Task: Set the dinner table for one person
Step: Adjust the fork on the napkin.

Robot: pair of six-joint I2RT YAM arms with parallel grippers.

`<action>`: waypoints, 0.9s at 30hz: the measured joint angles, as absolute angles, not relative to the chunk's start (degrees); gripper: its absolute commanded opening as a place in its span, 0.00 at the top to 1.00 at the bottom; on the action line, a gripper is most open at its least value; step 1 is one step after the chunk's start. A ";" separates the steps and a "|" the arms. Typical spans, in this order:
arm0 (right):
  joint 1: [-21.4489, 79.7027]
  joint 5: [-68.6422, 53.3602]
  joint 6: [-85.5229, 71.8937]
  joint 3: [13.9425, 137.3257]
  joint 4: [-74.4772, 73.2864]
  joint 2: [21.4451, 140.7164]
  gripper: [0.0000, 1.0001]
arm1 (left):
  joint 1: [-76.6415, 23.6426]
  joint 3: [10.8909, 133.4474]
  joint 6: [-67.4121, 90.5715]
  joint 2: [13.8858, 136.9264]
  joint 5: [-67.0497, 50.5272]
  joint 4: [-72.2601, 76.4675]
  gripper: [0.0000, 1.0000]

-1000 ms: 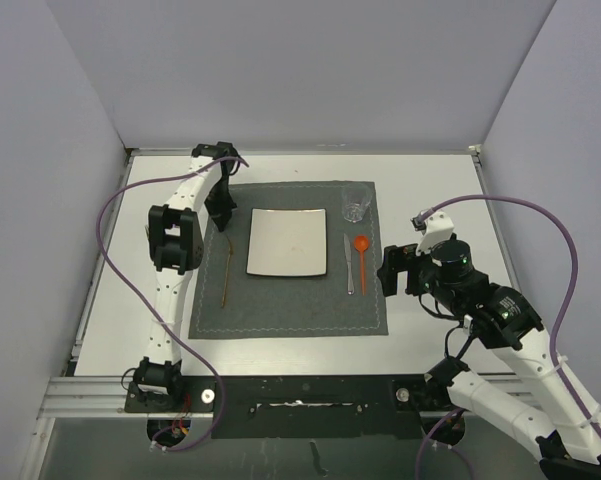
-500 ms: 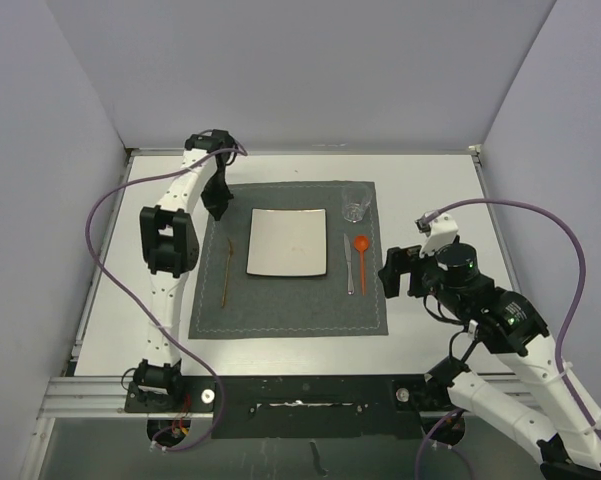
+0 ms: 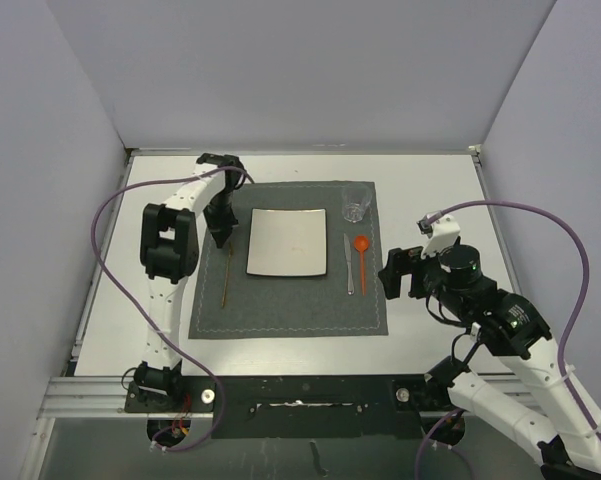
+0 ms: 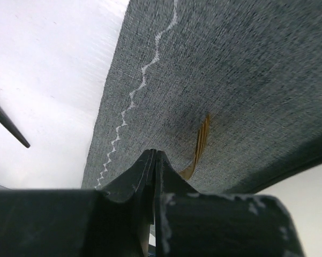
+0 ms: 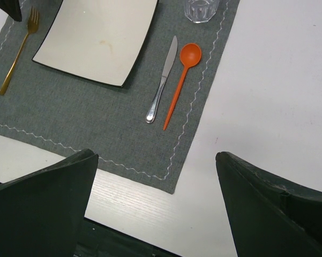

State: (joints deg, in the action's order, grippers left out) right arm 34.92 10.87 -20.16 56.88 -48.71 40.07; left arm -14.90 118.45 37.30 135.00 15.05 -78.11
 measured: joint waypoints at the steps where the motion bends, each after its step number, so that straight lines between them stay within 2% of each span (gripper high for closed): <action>1: 34.92 10.90 -20.16 56.88 -48.71 40.01 0.02 | -14.96 117.32 37.34 135.00 14.76 -77.78 1.00; 27: 34.92 10.68 -20.21 56.88 -48.73 38.96 0.02 | -18.48 115.20 39.83 135.00 13.69 -75.57 1.00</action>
State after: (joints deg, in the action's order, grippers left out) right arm 34.92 10.68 -20.21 56.88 -48.73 38.96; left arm -18.48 115.20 39.83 135.00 13.69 -75.57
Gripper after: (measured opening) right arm 0.977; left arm 0.007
